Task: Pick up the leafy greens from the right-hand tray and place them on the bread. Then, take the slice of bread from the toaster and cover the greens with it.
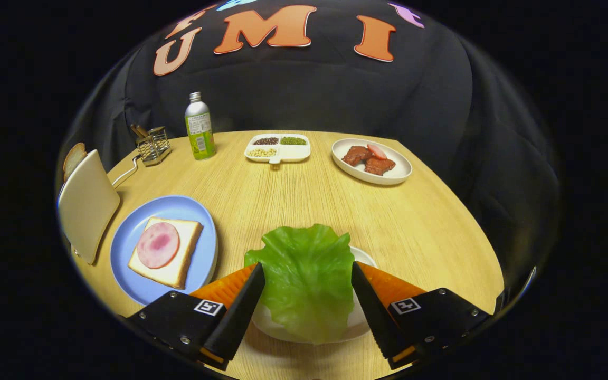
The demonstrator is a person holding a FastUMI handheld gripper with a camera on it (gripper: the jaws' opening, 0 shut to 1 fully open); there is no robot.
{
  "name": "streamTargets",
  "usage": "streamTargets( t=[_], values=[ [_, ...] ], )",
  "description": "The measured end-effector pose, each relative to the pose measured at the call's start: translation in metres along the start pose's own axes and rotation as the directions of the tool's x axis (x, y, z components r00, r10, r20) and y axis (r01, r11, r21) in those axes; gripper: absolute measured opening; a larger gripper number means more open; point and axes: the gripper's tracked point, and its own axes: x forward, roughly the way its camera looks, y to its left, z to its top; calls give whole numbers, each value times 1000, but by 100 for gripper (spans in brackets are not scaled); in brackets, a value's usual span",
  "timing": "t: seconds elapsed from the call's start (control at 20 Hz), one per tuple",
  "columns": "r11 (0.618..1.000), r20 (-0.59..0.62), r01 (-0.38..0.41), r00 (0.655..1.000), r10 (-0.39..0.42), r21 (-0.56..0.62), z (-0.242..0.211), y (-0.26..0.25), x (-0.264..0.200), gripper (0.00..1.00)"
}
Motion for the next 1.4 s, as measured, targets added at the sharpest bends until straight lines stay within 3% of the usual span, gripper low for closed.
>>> streamTargets(
  t=[0.5,0.7,0.9,1.15,1.25,1.4],
  values=[
    [999,-76,-24,997,26,29,-17,2,13,98],
    [999,-81,-35,996,38,39,-18,4,14,86],
    [999,-85,-28,996,31,38,-19,3,13,61],
    [999,-93,8,996,-4,42,-20,-4,11,13],
    [998,-87,20,996,-15,52,-17,-6,7,3],
    [998,-50,17,999,-13,62,-1,-6,-6,2]
  ],
)
